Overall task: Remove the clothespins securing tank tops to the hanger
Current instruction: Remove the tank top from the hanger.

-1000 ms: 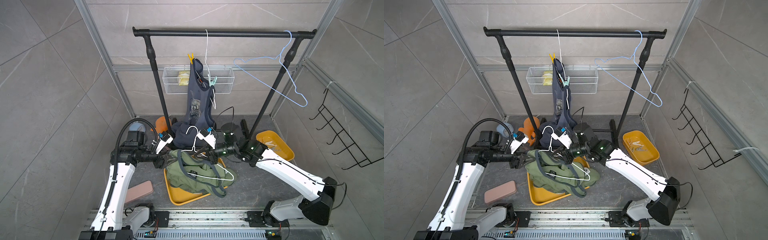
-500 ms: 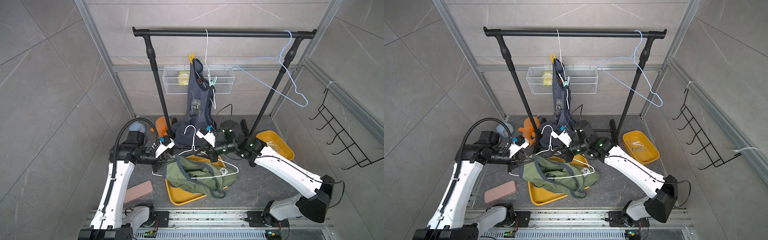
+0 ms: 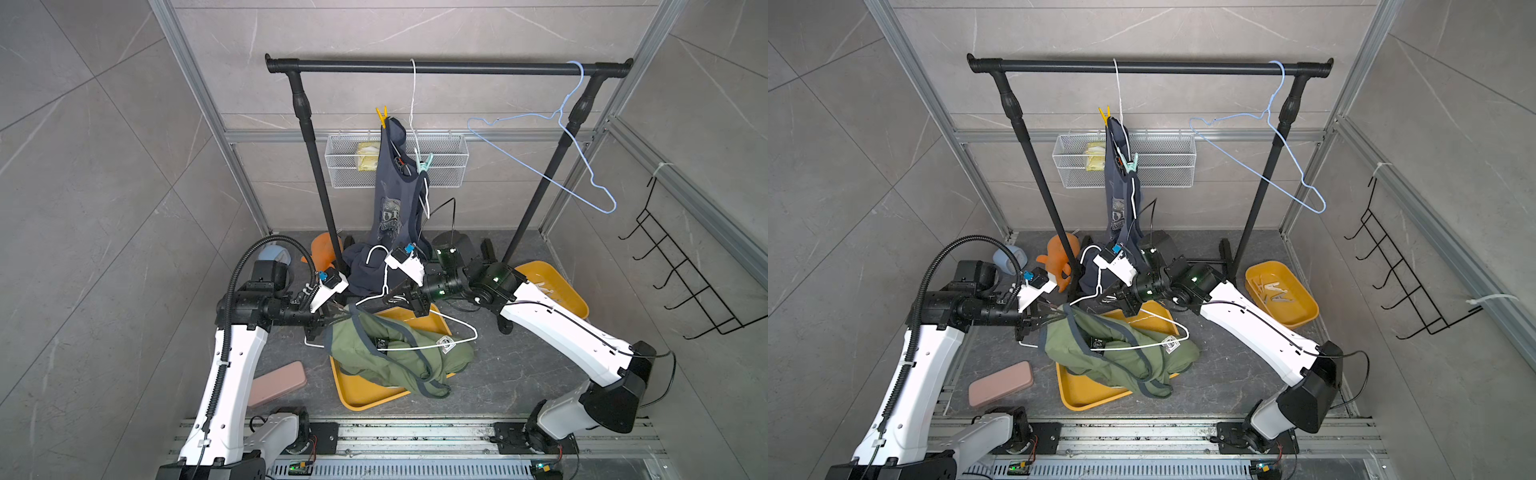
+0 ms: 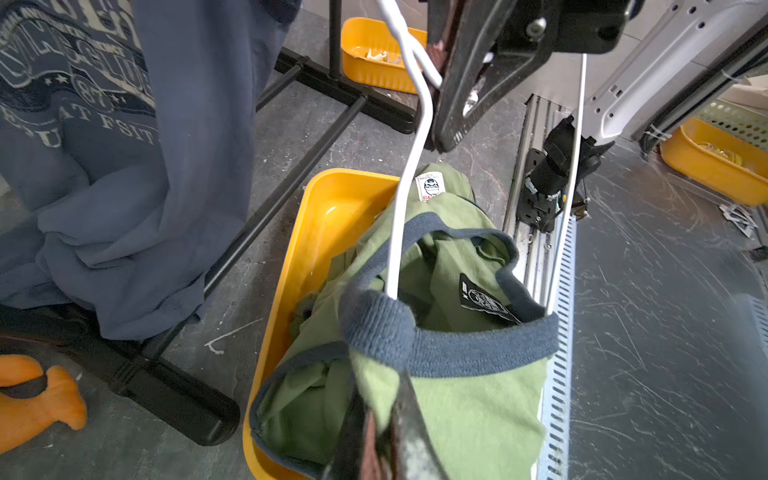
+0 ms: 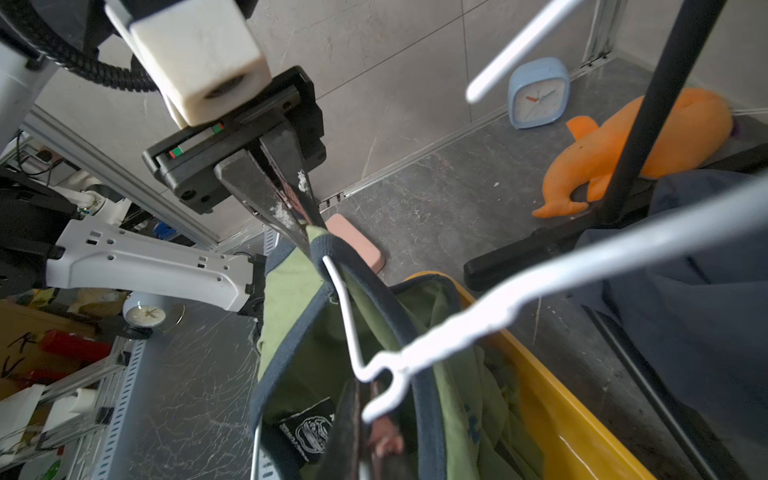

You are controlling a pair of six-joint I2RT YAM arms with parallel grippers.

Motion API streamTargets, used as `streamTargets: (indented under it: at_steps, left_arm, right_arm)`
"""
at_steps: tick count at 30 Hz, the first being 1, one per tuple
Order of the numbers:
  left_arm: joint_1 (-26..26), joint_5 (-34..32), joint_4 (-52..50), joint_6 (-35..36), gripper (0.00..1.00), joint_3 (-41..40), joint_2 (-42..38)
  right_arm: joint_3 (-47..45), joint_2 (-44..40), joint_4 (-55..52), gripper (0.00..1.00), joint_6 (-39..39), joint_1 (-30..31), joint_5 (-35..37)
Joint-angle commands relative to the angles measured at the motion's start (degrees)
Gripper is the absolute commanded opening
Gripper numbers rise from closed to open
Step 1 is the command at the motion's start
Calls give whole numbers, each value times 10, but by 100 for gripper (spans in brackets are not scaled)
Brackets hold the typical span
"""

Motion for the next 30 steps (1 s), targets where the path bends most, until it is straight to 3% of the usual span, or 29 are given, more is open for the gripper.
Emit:
streamTargets:
  at_steps: [1, 15, 23, 30]
  left_arm:
    - [4, -4, 116, -111, 0, -8, 7]
    - [0, 39, 129, -125, 54, -19, 59]
    - [-1, 22, 106, -103, 56, -22, 32]
    - [-1, -6, 70, -69, 54, -39, -2]
  right_arm:
    - [16, 5, -48, 0, -15, 4, 48]
    - [15, -12, -125, 0, -40, 4, 144]
    - [27, -32, -171, 0, -46, 4, 161]
    - [-14, -127, -196, 0, -17, 4, 245]
